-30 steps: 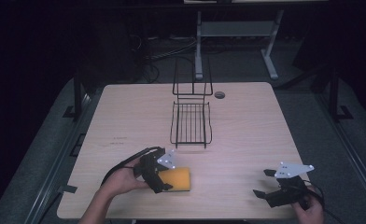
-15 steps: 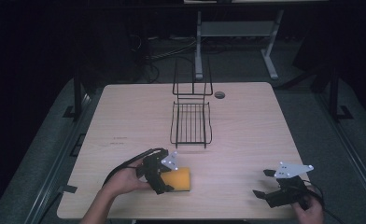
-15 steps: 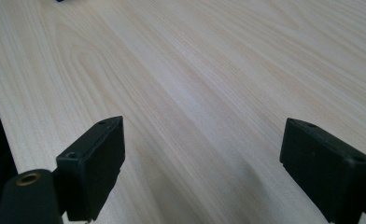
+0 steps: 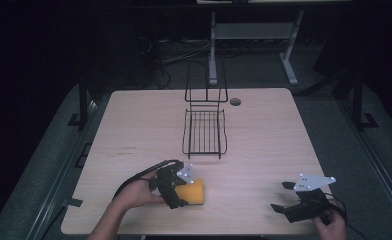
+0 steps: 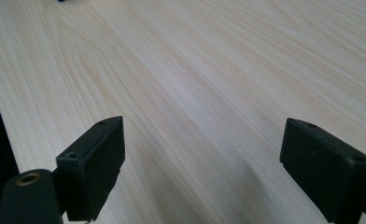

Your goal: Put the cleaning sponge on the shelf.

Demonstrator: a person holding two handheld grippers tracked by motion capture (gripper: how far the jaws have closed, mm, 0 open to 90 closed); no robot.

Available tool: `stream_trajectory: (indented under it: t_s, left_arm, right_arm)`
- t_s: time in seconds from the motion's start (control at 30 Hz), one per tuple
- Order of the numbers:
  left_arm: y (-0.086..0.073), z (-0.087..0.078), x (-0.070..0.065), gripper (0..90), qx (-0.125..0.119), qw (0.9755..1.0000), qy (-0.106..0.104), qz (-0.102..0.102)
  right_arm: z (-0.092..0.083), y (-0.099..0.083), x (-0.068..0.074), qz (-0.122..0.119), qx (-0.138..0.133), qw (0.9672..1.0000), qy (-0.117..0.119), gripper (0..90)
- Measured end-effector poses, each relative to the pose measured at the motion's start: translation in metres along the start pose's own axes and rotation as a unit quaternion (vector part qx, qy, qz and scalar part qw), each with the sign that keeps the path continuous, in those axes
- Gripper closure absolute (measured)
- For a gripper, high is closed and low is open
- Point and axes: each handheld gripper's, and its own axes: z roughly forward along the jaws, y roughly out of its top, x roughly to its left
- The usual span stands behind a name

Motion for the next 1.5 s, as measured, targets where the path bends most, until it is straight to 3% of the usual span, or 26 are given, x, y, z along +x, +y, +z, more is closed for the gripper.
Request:
stream_trajectory:
  t_s: [0.87,1.5]
  left_arm:
    - [-0.0004,0.0105,0.0012,17.6,0.014,0.9999,-0.004,-0.003]
    - [0.0008,0.0031,0.0030,21.6,0.002,0.9999,0.008,-0.008]
  right_arm:
    - [-0.0006,0.0003,0.0006,-0.002,0.002,1.0000,-0.001,13.7]
    - [0.0003,0.0007,0.0008,-0.003,0.002,1.0000,0.001,13.7]
